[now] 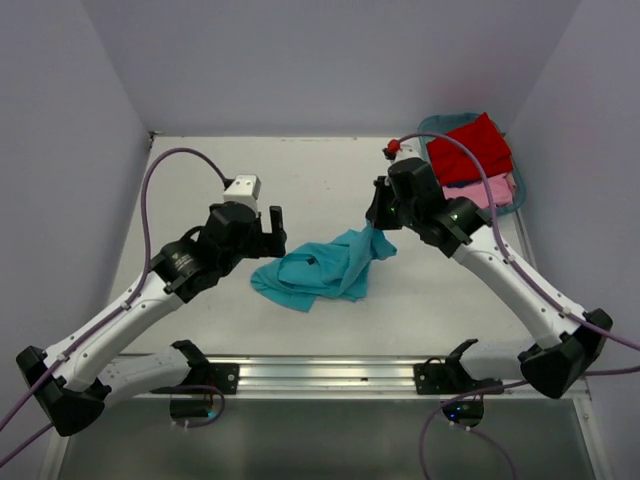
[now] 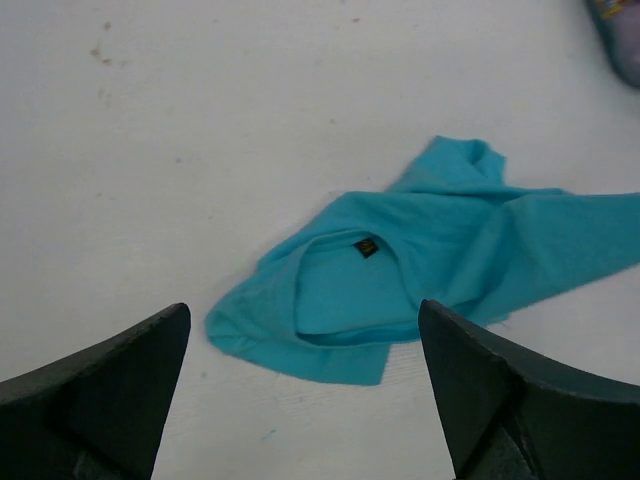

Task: Fold and stack the t-shirts
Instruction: Flatten out the tshirt

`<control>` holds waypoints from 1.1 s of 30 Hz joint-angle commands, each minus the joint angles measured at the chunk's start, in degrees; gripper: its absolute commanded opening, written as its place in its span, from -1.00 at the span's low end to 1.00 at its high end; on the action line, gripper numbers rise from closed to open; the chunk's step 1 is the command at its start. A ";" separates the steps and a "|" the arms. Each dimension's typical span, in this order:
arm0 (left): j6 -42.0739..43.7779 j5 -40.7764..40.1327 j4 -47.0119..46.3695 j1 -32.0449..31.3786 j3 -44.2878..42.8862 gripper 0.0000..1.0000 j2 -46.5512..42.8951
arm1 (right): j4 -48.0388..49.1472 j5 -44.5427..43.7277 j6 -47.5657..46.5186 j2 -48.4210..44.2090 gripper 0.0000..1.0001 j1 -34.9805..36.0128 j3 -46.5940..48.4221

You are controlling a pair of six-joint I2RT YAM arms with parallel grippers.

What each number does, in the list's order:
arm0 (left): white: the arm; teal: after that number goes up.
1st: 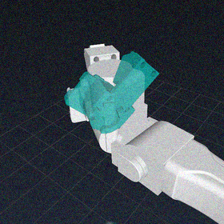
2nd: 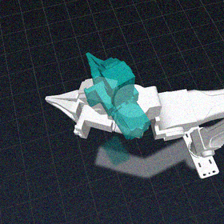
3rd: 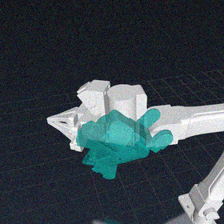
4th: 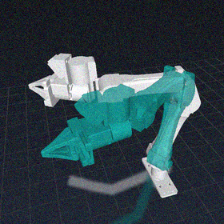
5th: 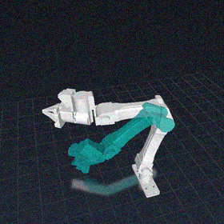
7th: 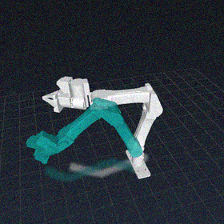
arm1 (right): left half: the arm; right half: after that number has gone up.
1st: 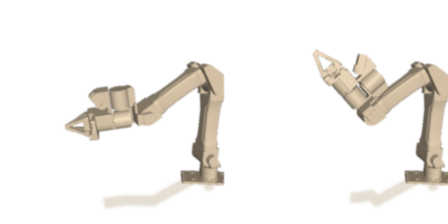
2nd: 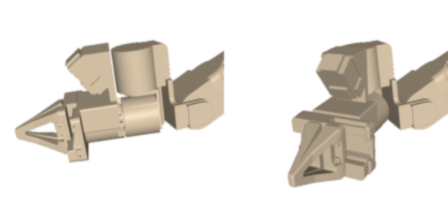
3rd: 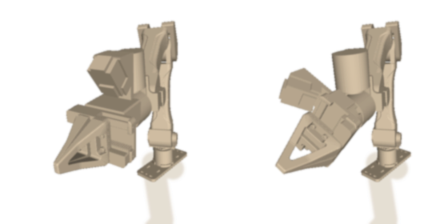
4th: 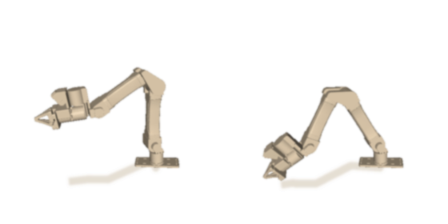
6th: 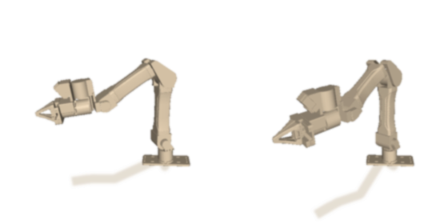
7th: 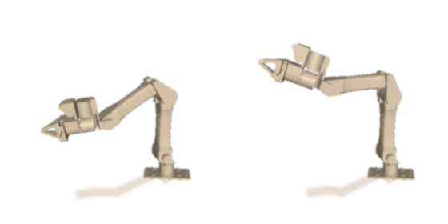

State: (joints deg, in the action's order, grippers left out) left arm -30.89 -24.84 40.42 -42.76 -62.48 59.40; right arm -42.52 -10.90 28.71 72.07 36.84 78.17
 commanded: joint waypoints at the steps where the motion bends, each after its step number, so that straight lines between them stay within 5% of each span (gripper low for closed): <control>1: -2.32 14.63 -19.37 0.14 4.19 1.00 -5.94 | 8.67 9.83 -0.77 4.03 -1.00 -0.01 -0.04; 6: -4.08 24.21 -33.54 0.14 12.61 1.00 -8.94 | 11.67 15.11 1.08 10.19 -1.00 -0.10 0.75; 10: -5.49 31.07 -56.00 0.14 23.44 1.00 -8.16 | 13.07 18.62 2.31 12.56 -1.00 -0.10 0.67; 18: -3.83 37.41 -74.15 -0.92 30.22 0.96 8.17 | 12.82 21.53 3.02 9.85 -1.00 -0.01 0.84; 26: 0.13 33.03 -76.73 -2.68 28.20 0.92 10.92 | 12.02 22.49 3.28 8.96 -1.00 -0.01 0.84; 33: 4.00 26.61 -76.55 -3.12 26.97 0.66 10.91 | 12.29 23.29 3.81 8.70 -1.00 -0.10 0.32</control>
State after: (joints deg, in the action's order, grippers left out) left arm -30.74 6.52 -31.62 -45.54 -32.82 70.96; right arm -31.64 10.15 31.66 82.72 36.84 78.08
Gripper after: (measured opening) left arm 0.845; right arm 0.013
